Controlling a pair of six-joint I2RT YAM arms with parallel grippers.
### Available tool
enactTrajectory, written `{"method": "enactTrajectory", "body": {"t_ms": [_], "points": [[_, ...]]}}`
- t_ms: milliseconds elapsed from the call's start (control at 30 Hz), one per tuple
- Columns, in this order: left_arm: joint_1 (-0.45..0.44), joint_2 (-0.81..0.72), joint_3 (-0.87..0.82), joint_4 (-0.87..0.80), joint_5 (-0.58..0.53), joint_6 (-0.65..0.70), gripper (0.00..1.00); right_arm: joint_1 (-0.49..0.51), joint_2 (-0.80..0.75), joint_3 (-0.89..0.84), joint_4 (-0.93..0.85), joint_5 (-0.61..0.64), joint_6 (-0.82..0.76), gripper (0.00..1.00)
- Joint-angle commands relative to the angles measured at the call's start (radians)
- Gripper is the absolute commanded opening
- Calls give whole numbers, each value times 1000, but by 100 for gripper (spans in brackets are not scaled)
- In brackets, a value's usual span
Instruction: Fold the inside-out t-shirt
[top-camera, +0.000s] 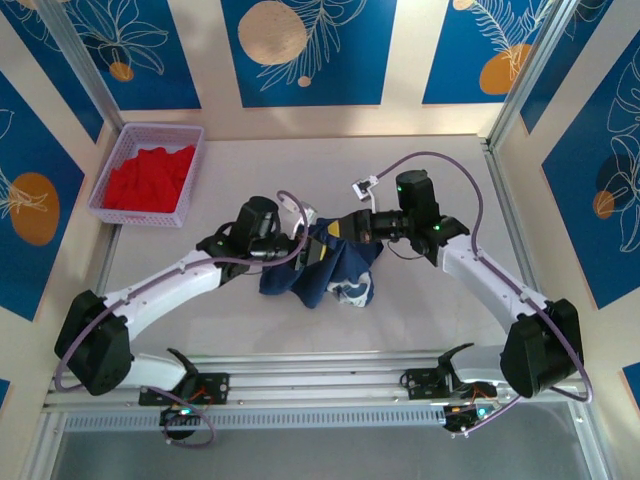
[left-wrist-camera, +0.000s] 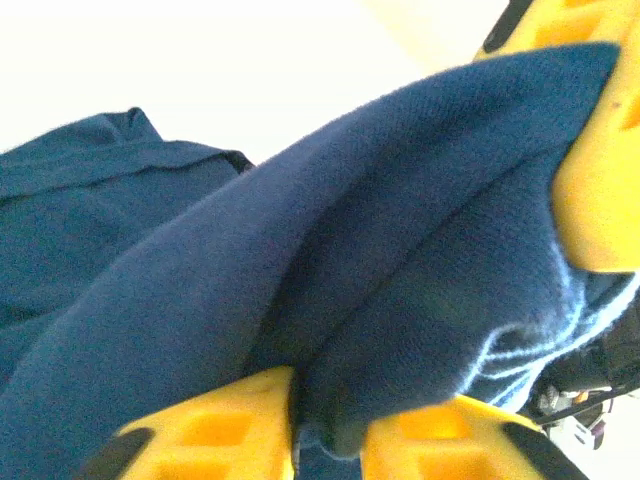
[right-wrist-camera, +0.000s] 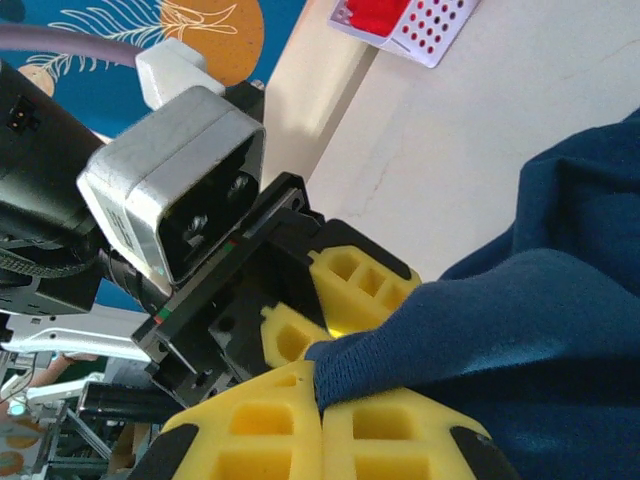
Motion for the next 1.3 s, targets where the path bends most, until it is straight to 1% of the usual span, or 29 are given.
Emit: {"method": "enactTrajectory", "body": {"t_ms": [0,100,133,167,233,267,400,467,533,633,667,733,833,867,933,1033,1100,1133,1267], "points": [[23,-39,12,65,62,-6,1,-8,-57,57,-164,85,-126,2],[35,-104,-29,147,220,-28,0,31,-82,121,-318,318,-262,8],[41,-128,-46,176,258,-39,0,52,-84,142,-362,439,-287,10],[49,-151,-61,196,279,-46,0,72,-83,162,-403,569,-305,11],[73,-190,-75,191,284,-48,0,99,-75,194,-459,768,-324,13],[83,-208,-78,182,277,-49,0,108,-74,203,-475,825,-331,13],[98,-231,-59,123,257,-39,0,146,-86,219,-503,948,-348,20],[99,-228,-49,100,242,-29,0,162,-106,219,-507,959,-379,26],[100,-225,-41,81,232,-18,0,181,-135,209,-496,938,-416,31],[101,-220,-29,56,214,-8,0,212,-184,169,-459,847,-455,39],[101,-218,-26,53,211,-7,0,218,-199,151,-443,796,-468,43],[103,-216,-22,46,206,-6,0,243,-218,117,-418,749,-479,52],[103,-213,-22,48,207,-10,0,289,-228,70,-374,709,-487,53],[103,-213,-21,48,208,-12,0,302,-226,54,-355,692,-486,53],[103,-215,-21,47,207,-12,0,322,-212,32,-318,702,-470,52],[103,-219,-22,47,209,-13,0,323,-163,20,-276,713,-450,49],[103,-222,-24,45,210,-13,0,322,-130,19,-234,691,-449,48],[103,-225,-25,46,210,-13,0,323,-112,21,-217,687,-449,45],[106,-242,-30,19,168,-4,0,321,-80,49,-253,725,-473,20]]}}
